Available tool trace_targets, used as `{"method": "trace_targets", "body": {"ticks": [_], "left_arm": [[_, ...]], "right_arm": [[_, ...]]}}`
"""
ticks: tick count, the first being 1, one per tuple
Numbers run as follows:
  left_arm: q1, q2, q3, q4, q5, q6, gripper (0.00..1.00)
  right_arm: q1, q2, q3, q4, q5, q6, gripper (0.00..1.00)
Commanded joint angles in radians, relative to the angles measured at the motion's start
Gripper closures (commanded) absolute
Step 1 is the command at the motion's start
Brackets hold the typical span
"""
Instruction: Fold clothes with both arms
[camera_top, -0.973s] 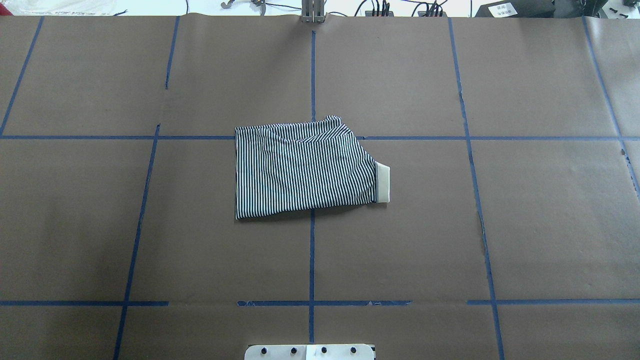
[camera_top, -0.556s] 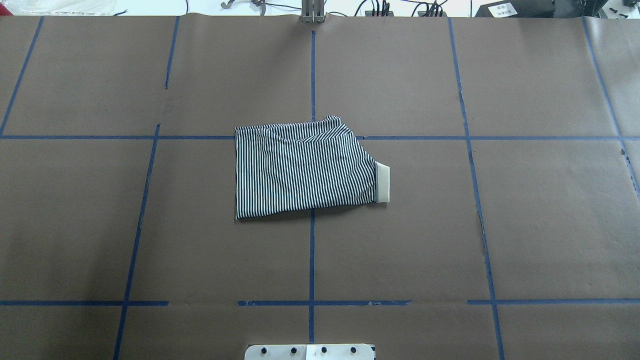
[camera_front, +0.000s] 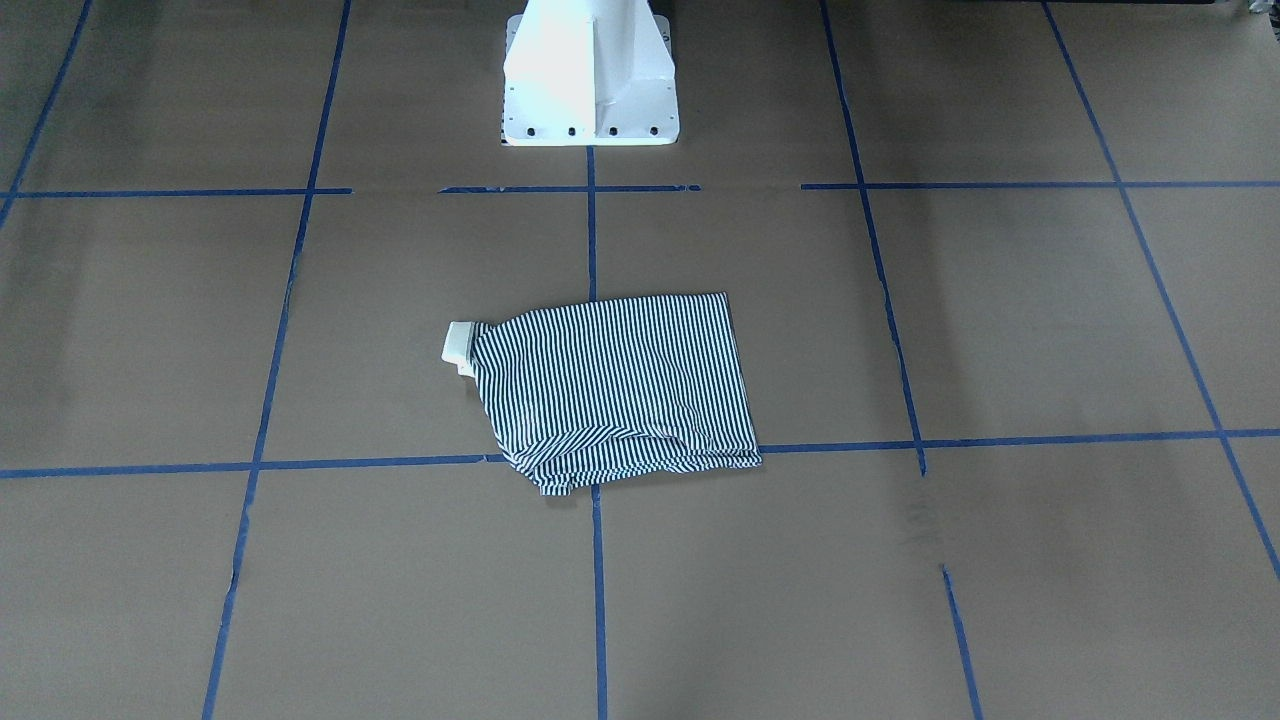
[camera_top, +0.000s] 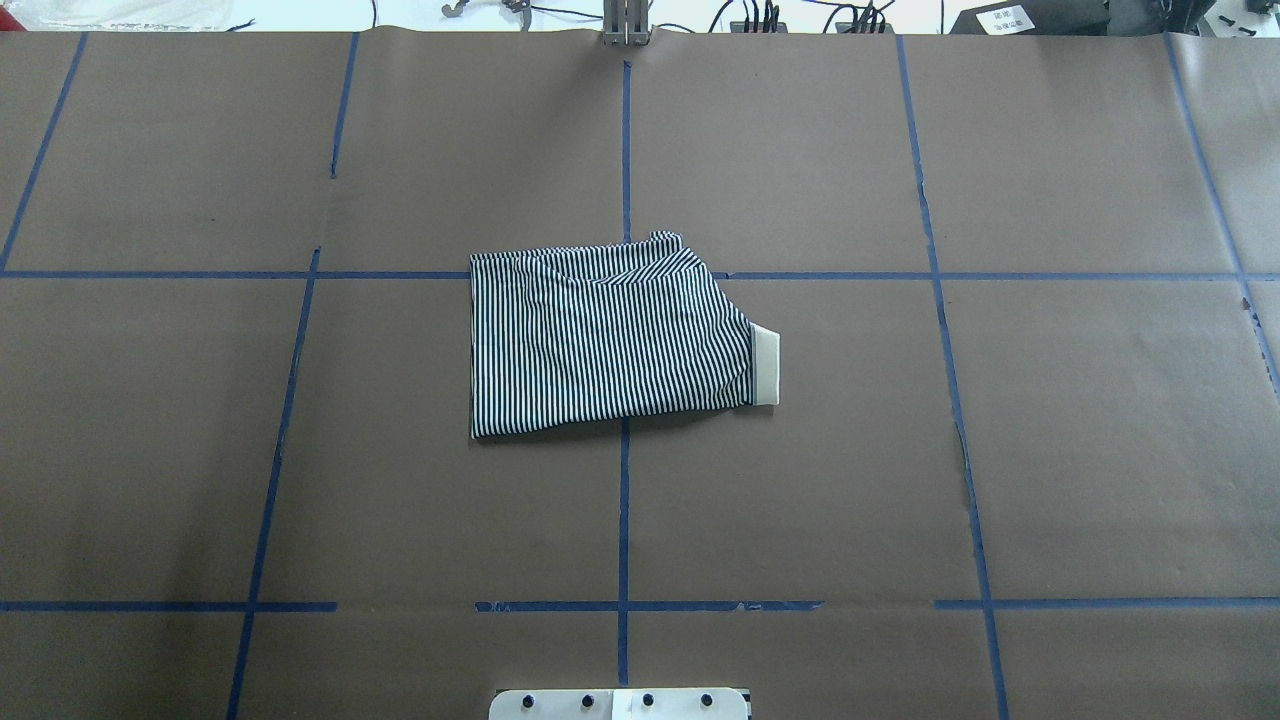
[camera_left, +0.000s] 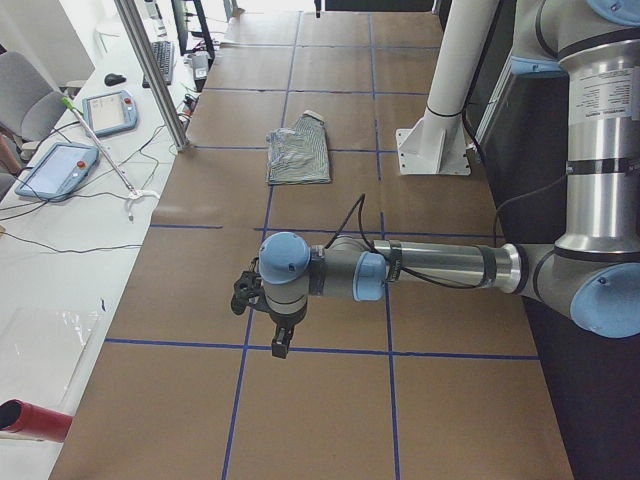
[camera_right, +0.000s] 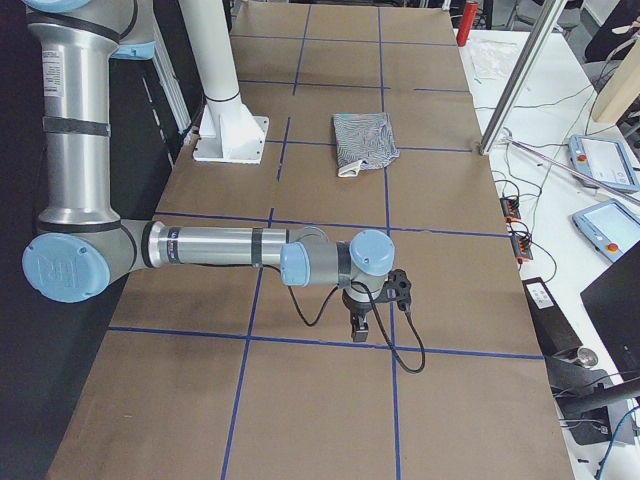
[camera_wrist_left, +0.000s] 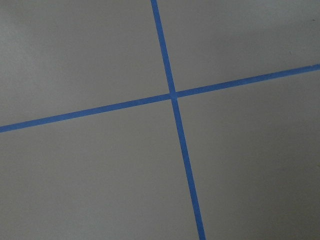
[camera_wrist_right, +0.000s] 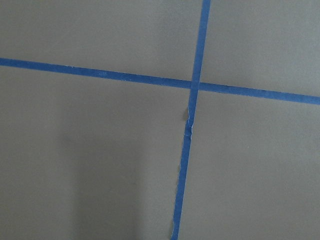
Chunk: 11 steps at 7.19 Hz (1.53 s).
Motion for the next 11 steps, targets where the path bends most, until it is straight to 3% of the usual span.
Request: {"method": "trace_targets", "body": {"ticks": [1,8,11], "left_arm": [[0.026,0.020,-0.047,0.151,0.006,-0.001,0.00],[0.026,0.025,-0.047,0.131,0.013,0.002,0.00],[0.026,0.025,-0.041,0.096,0.013,0.002,0.00]], "right_arm": [[-0.002,-0.005,0.000,0.000,-0.001,0.000,0.00],[0.021,-0.017,0.016,-0.096,-0.003,-0.098,0.00],[0.022,-0.028,0.051,-0.092,-0.070,-0.098,0.00]]}}
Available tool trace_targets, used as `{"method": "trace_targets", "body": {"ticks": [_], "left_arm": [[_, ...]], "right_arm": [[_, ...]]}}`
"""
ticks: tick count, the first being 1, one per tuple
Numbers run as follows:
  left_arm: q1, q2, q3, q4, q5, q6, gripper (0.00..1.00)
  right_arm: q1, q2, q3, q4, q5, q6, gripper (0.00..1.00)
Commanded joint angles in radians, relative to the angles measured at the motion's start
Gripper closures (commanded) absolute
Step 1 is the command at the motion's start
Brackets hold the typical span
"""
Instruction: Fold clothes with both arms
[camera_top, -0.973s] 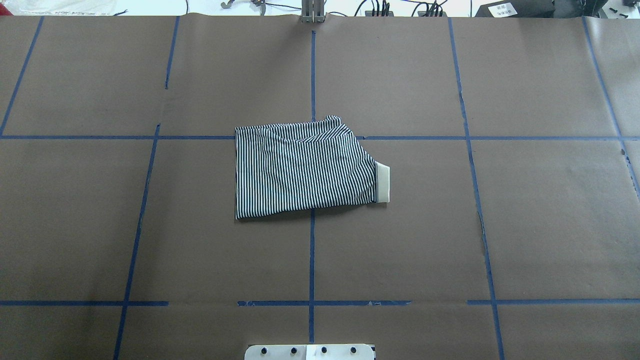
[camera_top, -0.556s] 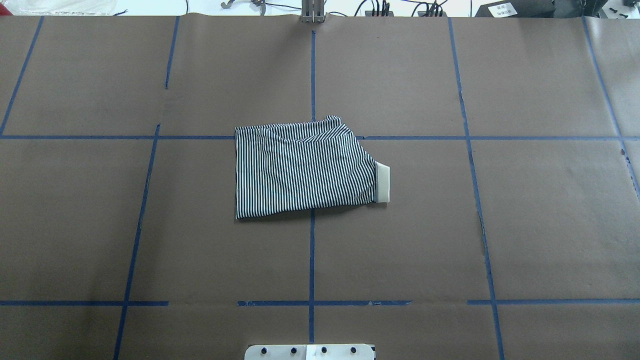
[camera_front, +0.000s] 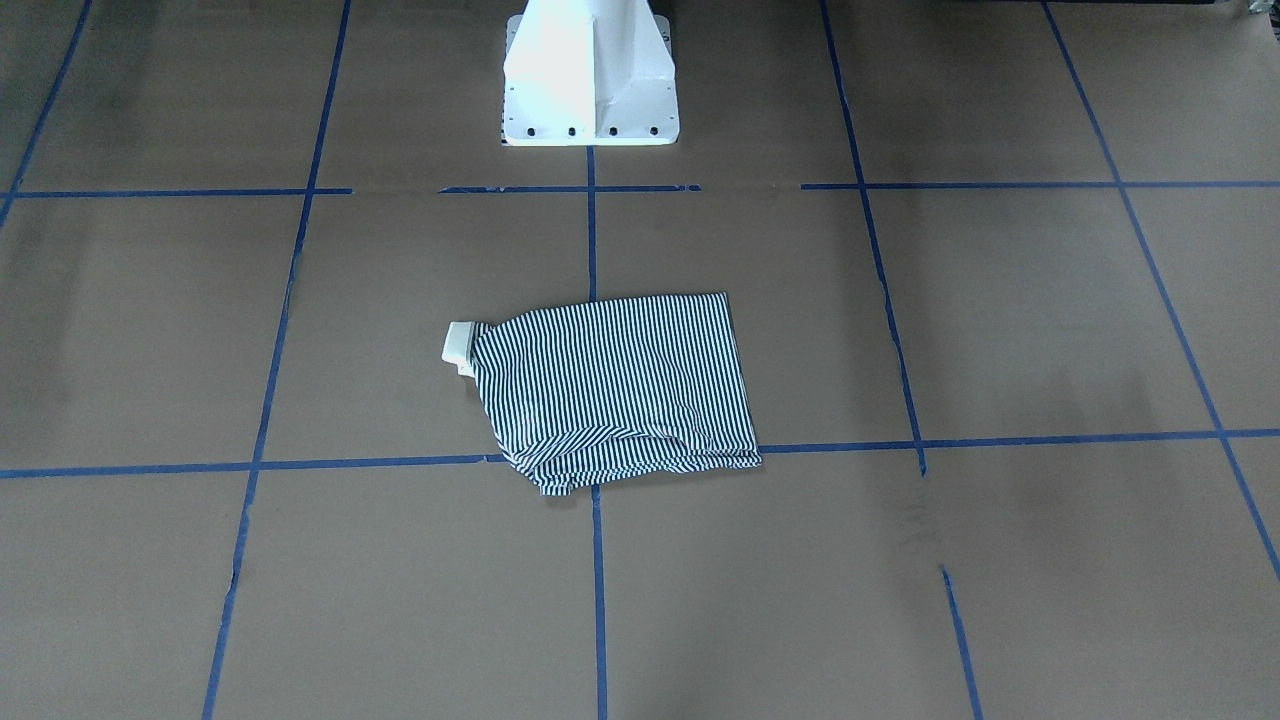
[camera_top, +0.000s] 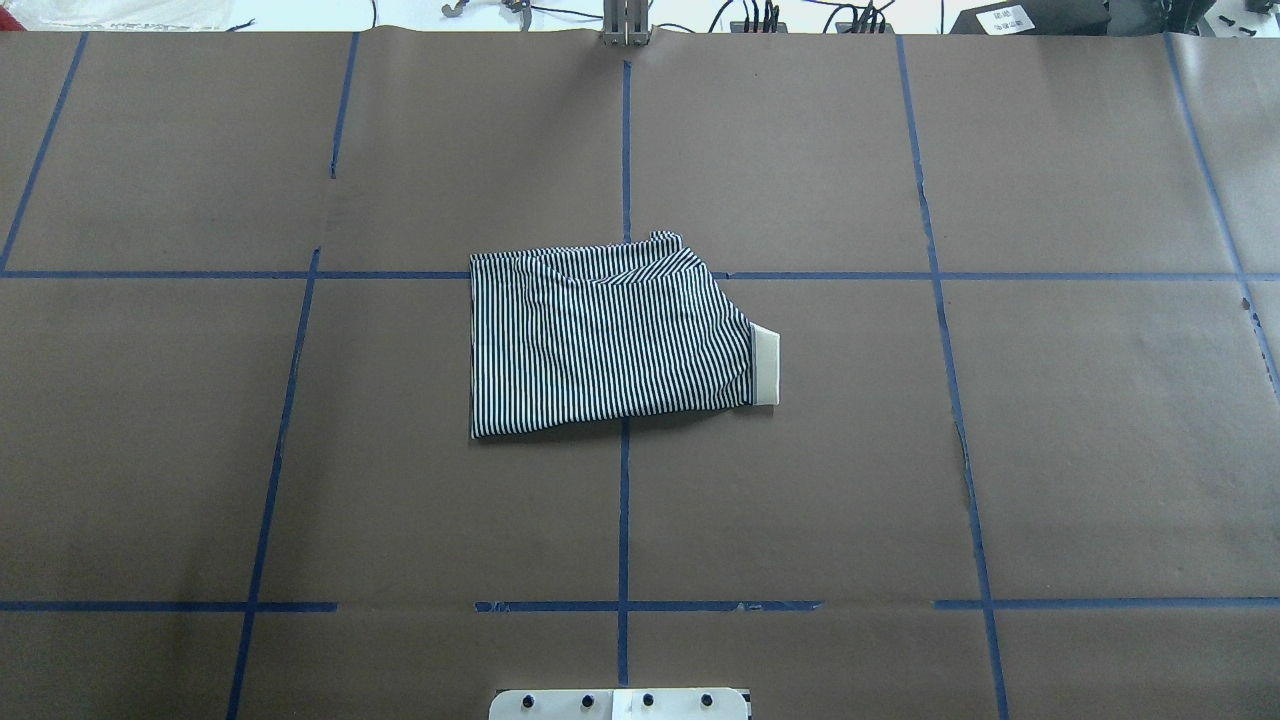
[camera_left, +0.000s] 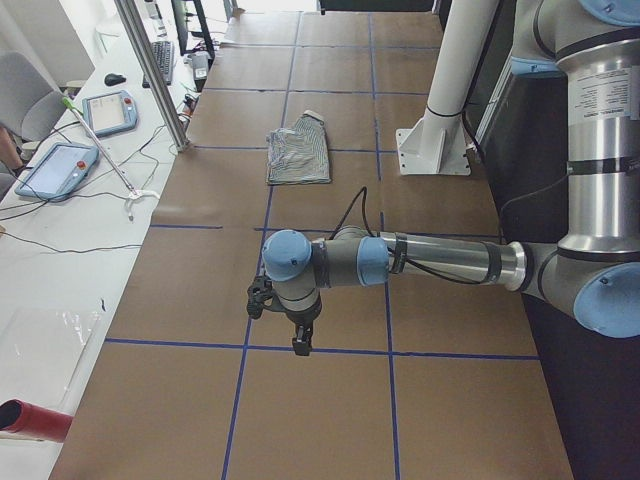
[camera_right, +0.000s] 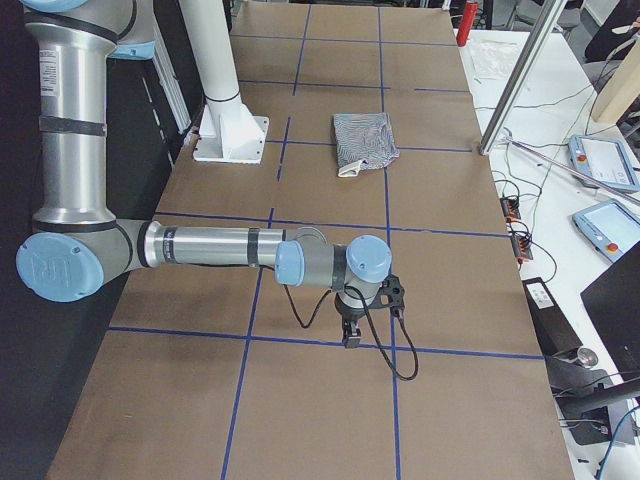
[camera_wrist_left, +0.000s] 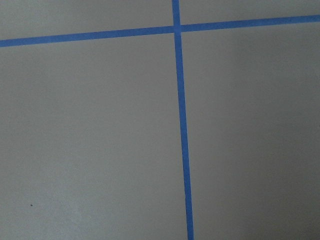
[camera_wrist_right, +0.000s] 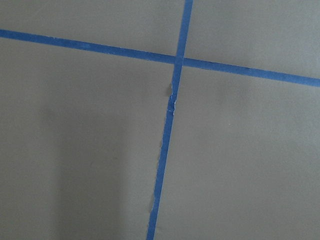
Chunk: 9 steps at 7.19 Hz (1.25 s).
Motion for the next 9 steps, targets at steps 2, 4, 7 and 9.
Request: {"method": "trace_targets", "body": {"ticks": [2,4,7,9], "left_arm": [[0.000,0.000,0.006,-0.017,0.003,-0.003,0.00],[0.000,0.000,0.007,-0.017,0.004,-0.009,0.00],[0.000,0.000,0.006,-0.017,0.047,-0.009,0.00],[0.000,-0.004,0.004,-0.019,0.047,-0.009,0.00]], "right_arm": [[0.001,-0.016,0.017,0.002,-0.020,0.000,0.00],[0.001,-0.017,0.015,0.002,-0.020,0.002,0.00],[-0.001,-0.017,0.011,0.004,-0.008,0.011,0.00],[-0.001,-0.017,0.003,0.004,-0.009,0.016,0.00]]}}
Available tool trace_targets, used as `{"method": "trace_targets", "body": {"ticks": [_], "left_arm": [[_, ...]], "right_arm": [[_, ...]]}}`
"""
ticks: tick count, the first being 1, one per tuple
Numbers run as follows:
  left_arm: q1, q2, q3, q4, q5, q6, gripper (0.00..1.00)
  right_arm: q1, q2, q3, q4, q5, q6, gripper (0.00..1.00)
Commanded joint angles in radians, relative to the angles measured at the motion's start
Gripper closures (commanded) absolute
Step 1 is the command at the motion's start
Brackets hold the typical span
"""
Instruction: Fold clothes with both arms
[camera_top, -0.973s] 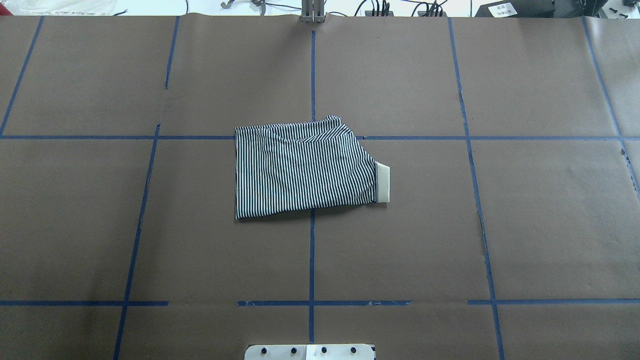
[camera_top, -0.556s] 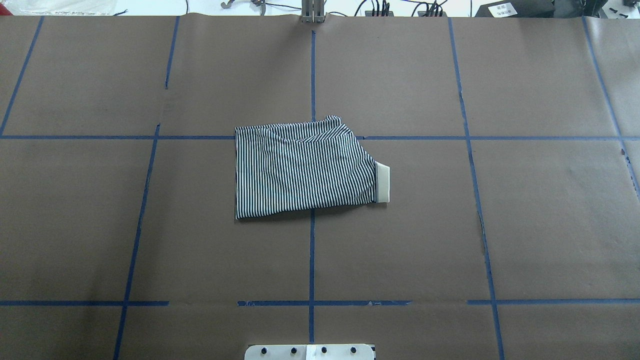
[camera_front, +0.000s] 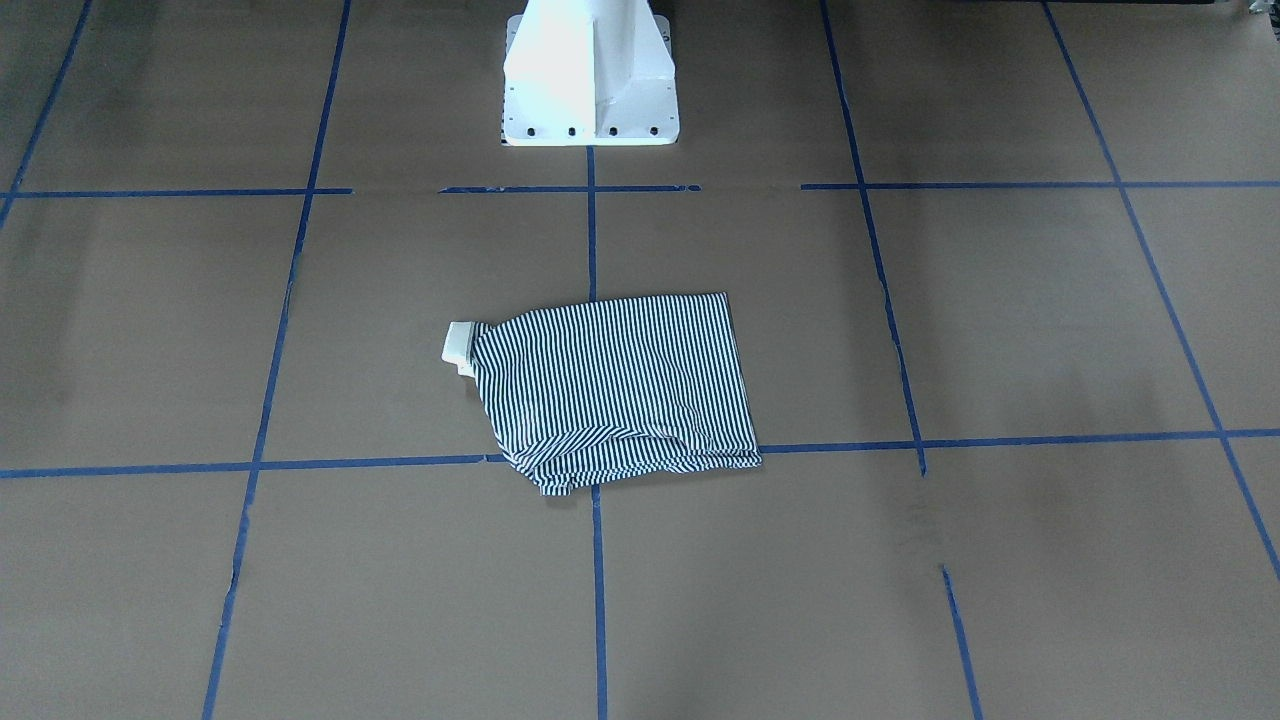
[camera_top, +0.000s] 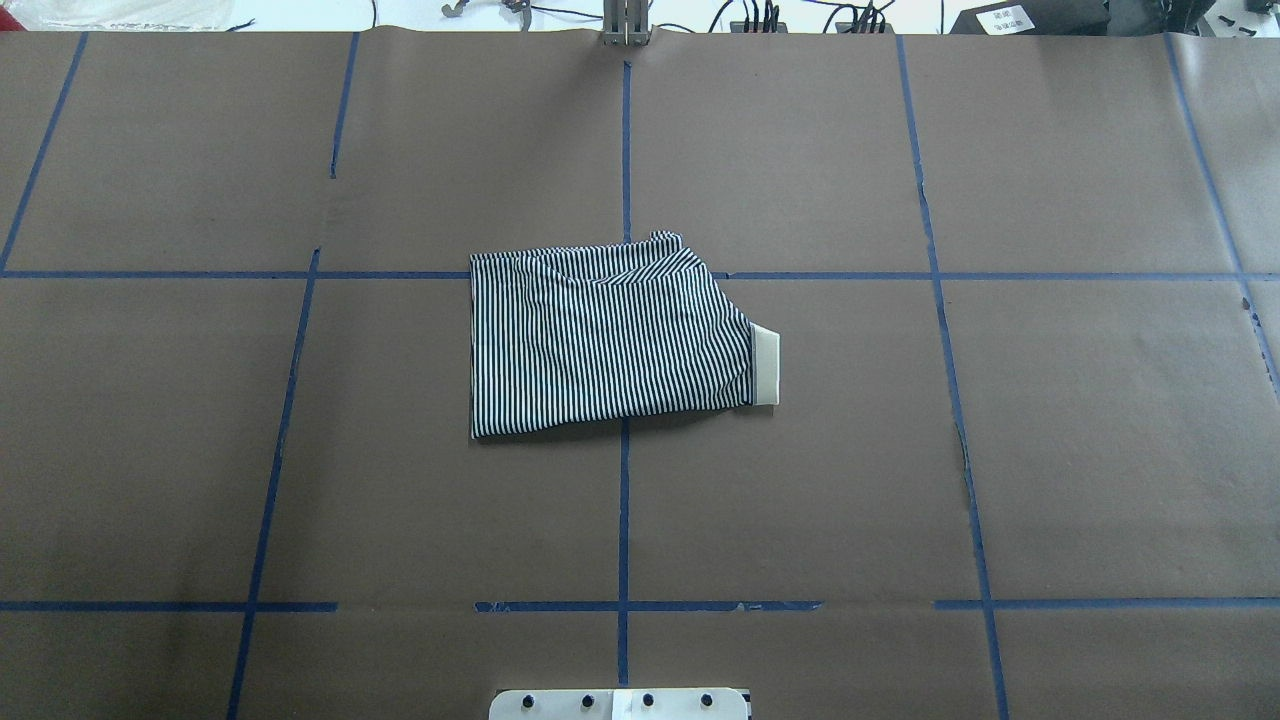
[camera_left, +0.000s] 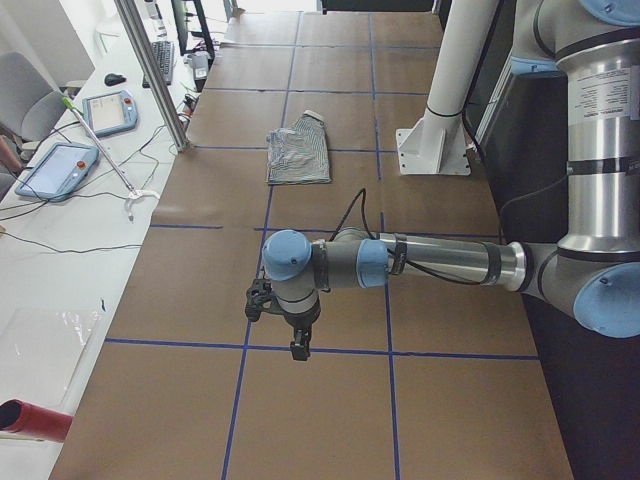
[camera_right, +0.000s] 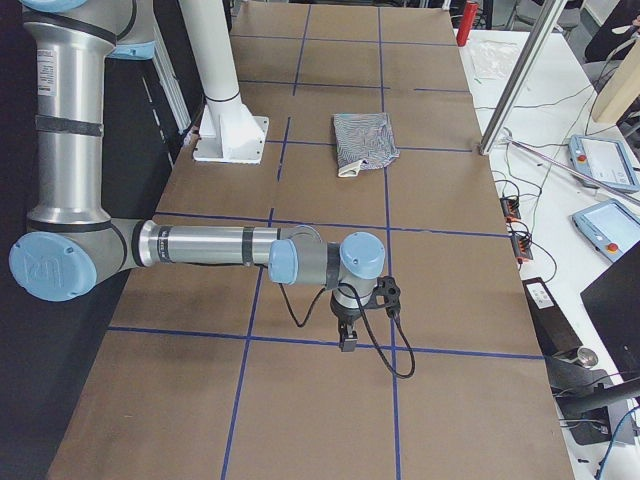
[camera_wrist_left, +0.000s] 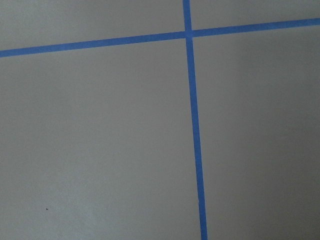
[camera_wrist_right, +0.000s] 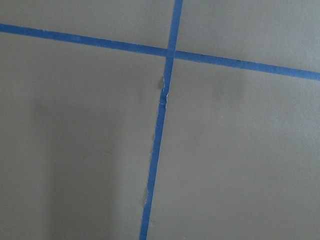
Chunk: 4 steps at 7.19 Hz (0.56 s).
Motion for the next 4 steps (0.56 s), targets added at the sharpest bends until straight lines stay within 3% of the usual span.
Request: {"method": "trace_targets", "body": {"ticks": [1,4], "left_arm": [[0.000,-0.008,-0.007,0.000,0.002,0.000,0.00],[0.002,-0.016,-0.009,0.000,0.003,0.002,0.00]], "right_arm": [[0.000,0.000,-0.002,0.000,-0.002,0.004,0.00],[0.000,0.000,0.001,0.000,0.004,0.006,0.00]]}}
